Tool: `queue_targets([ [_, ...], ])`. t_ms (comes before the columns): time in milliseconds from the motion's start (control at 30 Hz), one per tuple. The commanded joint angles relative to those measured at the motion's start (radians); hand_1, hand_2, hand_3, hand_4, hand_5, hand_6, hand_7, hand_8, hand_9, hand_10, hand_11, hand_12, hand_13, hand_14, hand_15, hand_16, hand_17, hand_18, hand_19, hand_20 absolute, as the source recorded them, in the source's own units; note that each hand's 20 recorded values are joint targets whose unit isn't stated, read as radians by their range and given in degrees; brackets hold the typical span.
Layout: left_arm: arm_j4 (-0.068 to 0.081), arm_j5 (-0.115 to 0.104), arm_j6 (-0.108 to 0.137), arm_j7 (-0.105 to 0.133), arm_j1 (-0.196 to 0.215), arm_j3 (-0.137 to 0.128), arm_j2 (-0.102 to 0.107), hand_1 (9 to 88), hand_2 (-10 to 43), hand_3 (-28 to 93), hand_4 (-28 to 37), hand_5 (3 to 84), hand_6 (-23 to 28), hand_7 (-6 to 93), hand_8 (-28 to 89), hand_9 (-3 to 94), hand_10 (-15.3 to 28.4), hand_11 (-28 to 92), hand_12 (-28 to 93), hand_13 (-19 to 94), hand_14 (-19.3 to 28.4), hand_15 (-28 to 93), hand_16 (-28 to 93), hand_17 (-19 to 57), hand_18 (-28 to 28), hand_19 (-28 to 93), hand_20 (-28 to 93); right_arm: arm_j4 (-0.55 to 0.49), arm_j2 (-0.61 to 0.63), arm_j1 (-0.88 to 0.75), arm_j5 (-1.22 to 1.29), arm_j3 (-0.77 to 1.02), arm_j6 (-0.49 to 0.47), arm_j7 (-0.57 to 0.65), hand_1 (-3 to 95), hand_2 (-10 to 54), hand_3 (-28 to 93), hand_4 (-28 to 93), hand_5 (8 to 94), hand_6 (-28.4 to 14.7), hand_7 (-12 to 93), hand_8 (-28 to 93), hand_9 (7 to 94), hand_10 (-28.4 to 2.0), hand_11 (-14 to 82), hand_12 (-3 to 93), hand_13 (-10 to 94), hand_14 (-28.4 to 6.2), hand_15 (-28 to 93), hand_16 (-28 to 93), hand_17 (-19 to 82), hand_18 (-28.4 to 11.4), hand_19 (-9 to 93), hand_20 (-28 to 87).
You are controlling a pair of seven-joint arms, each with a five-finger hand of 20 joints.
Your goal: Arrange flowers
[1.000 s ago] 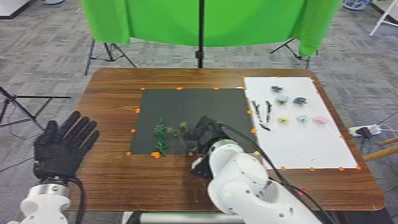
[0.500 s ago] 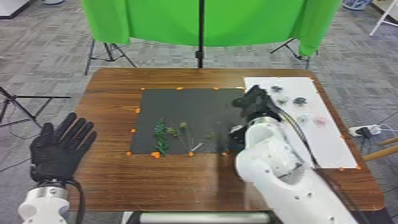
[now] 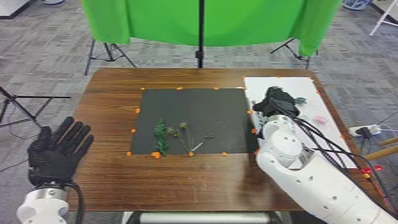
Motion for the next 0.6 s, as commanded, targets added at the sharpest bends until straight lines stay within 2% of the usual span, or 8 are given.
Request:
queue_targets([
  [33, -0.010, -0.006, 0.046, -0.016, 0.017, 0.002, -0.008, 26.9, 14.9, 74, -28.3, 46.8, 9.9, 16.9, -9, 39.3, 16.3, 21, 12, 29, 15.3, 35, -5, -4.4, 13.9, 29, 15, 0.054, 0.000, 0.024, -0.067, -0.029, -0.049, -0.021, 38.4, -9.5, 63, -27, 62.8, -15.1, 12, -7, 66.8, -23.3, 16.2, 16.0, 67, -15.5, 66, 26, 43, -27.7, 93, 52],
  [233, -0.004, -0.008, 0.047, -0.030, 0.014, 0.009, -0.008, 26.9, 15.1, 74, -28.3, 46.9, 10.1, 17.1, -9, 39.4, 16.3, 22, 12, 29, 15.4, 35, -6, -4.4, 13.9, 29, 15, 0.117, -0.007, 0.046, -0.039, -0.062, -0.120, -0.037, 40.8, -9.5, 57, -28, 64.6, -15.3, 9, -7, 68.0, -23.3, 16.0, 16.2, 67, -15.5, 67, 26, 42, -27.9, 93, 54],
  [300, -0.008, -0.016, 0.066, -0.025, 0.017, 0.011, -0.004, 26.9, 15.1, 74, -28.3, 46.9, 10.1, 17.2, -9, 39.4, 16.3, 22, 12, 29, 15.4, 35, -6, -4.4, 13.9, 29, 15, 0.153, -0.025, 0.053, -0.014, -0.065, -0.130, -0.043, 42.3, -9.5, 59, -28, 64.3, -13.3, 12, -7, 68.1, -22.1, 17.1, 16.8, 67, -15.5, 67, 27, 41, -27.5, 93, 54],
  [333, -0.012, -0.026, 0.089, -0.020, 0.014, 0.015, -0.004, 27.0, 15.1, 74, -28.3, 46.9, 10.0, 17.3, -9, 39.6, 16.3, 22, 12, 29, 15.5, 35, -6, -4.4, 13.9, 29, 15, 0.165, -0.028, 0.055, -0.004, -0.068, -0.142, -0.044, 42.9, -9.5, 60, -28, 64.1, -12.3, 13, -7, 68.2, -21.6, 17.7, 17.2, 67, -15.4, 67, 27, 41, -27.3, 93, 53],
  [400, -0.012, -0.039, 0.084, -0.019, 0.011, 0.015, -0.005, 26.9, 15.2, 74, -28.3, 47.5, 10.3, 17.8, -9, 39.9, 16.4, 23, 13, 29, 15.5, 36, -6, -4.4, 14.0, 29, 15, 0.182, -0.033, 0.056, 0.016, -0.074, -0.153, -0.035, 45.3, -9.5, 63, -28, 64.4, -10.5, 17, -8, 69.0, -20.4, 19.2, 17.6, 66, -15.2, 68, 27, 40, -27.0, 93, 52],
  [467, -0.015, -0.037, 0.080, -0.022, 0.015, 0.010, -0.002, 27.0, 15.2, 74, -28.3, 47.8, 10.4, 18.1, -9, 39.9, 16.4, 24, 12, 29, 15.5, 37, -6, -4.4, 14.0, 29, 15, 0.189, -0.040, 0.045, 0.025, -0.072, -0.140, -0.029, 48.8, -9.5, 68, -28, 66.6, -8.0, 23, -9, 71.9, -18.6, 21.6, 18.3, 67, -14.4, 69, 27, 40, -26.6, 93, 51],
  [567, -0.020, -0.051, 0.110, -0.021, 0.011, 0.010, -0.005, 27.0, 15.1, 75, -28.3, 47.8, 10.3, 18.5, -9, 40.1, 16.4, 24, 12, 29, 15.6, 37, -6, -4.4, 14.0, 29, 15, 0.194, -0.054, 0.030, 0.052, -0.061, -0.160, -0.018, 56.6, -9.5, 63, -28, 70.0, -6.6, 29, 10, 77.5, -16.3, 20.6, 25.4, 70, -13.6, 69, 29, 40, -26.2, 93, 50],
  [600, -0.017, -0.060, 0.107, -0.018, 0.008, 0.012, -0.005, 27.0, 15.1, 75, -28.3, 47.9, 10.4, 18.6, -10, 40.2, 16.5, 24, 12, 29, 15.7, 38, -6, -4.4, 14.0, 29, 15, 0.198, -0.055, 0.025, 0.049, -0.063, -0.152, -0.015, 57.8, -9.5, 63, -28, 70.6, -6.1, 31, 12, 78.9, -15.6, 19.1, 28.5, 70, -13.5, 69, 29, 40, -26.3, 93, 50],
])
